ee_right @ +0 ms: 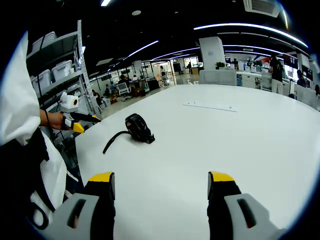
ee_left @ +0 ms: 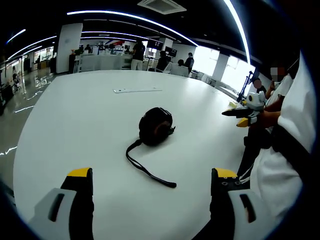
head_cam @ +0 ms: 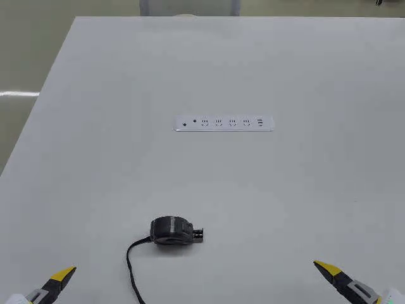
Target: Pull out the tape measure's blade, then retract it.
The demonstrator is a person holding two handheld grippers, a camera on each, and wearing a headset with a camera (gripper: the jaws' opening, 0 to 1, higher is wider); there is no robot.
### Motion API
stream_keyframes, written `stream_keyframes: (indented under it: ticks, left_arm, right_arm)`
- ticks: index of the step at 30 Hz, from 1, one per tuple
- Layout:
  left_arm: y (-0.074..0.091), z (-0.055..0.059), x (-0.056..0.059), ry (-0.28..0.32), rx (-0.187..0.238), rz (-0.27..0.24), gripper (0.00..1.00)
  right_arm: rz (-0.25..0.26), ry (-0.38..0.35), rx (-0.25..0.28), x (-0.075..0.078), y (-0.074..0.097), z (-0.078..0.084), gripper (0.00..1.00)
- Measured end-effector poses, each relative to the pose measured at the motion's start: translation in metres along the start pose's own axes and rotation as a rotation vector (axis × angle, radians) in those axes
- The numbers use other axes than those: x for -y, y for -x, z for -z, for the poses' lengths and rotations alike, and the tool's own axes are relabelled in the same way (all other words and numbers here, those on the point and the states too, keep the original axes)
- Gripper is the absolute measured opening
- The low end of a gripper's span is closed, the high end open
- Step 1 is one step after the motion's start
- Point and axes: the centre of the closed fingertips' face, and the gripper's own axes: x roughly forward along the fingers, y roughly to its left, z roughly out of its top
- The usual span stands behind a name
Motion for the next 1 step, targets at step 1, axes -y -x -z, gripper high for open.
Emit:
stream_keyframes:
  ticks: [1]
  left_arm:
    - [0.0001, -0.0001, 0.0000, 0.001, 0.001, 0.001, 0.98]
  right_arm:
    - [0.000, -0.001, 0.001, -0.0002, 0.0001, -0.0004, 0.77]
